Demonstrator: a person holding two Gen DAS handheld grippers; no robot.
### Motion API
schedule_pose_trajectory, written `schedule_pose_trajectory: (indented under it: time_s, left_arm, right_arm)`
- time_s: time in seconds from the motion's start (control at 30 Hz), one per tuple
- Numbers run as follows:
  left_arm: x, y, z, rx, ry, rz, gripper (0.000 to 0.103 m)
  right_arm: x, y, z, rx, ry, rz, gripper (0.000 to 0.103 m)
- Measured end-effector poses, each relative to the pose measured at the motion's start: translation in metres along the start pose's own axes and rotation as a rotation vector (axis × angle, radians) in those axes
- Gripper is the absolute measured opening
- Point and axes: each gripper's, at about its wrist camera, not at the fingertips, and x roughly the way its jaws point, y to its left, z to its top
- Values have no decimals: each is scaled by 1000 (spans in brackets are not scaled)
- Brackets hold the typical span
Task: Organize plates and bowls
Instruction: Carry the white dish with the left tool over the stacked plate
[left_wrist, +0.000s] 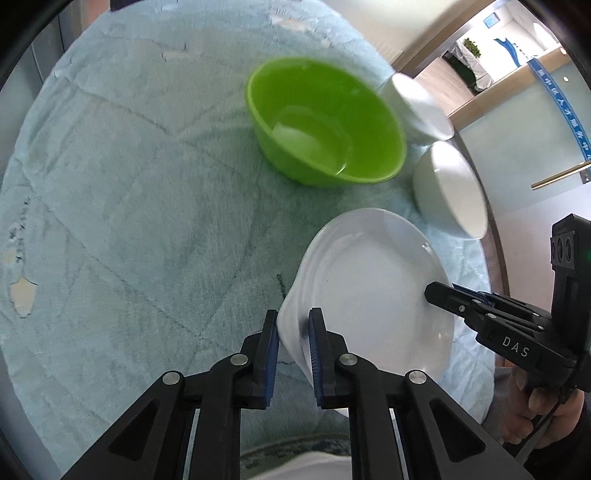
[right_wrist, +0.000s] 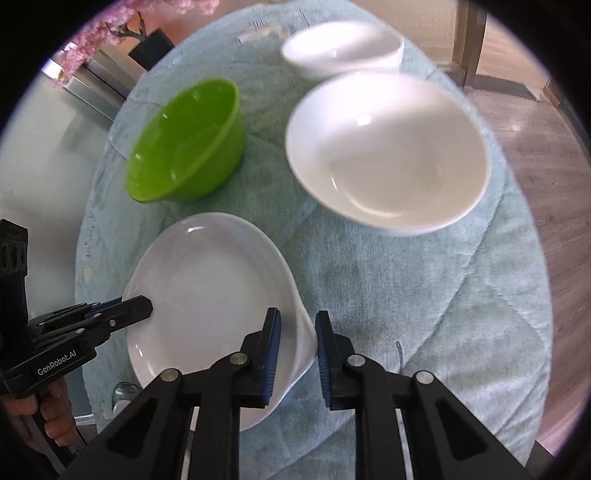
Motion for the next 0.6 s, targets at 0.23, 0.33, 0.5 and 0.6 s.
schedule_pose_trajectory:
  time_s: [0.23,0.33,0.5,0.6]
  left_arm:
    - [-62,-21,-16,22,-87,20,12]
    - [-94,-31,-27,21,-124,28,12]
    - [-152,-45,-46,25,-185,44,12]
    - [-186,-55,-59,39,-220,53,12]
  right_arm:
    - [-52,14,-10,10,-72,24,16]
    - [-83,27,-18,-8,-116,26,16]
    - [-130,45,-32,-34,-169,44,15]
    - [-159,55,-42,-53,-206,49,15]
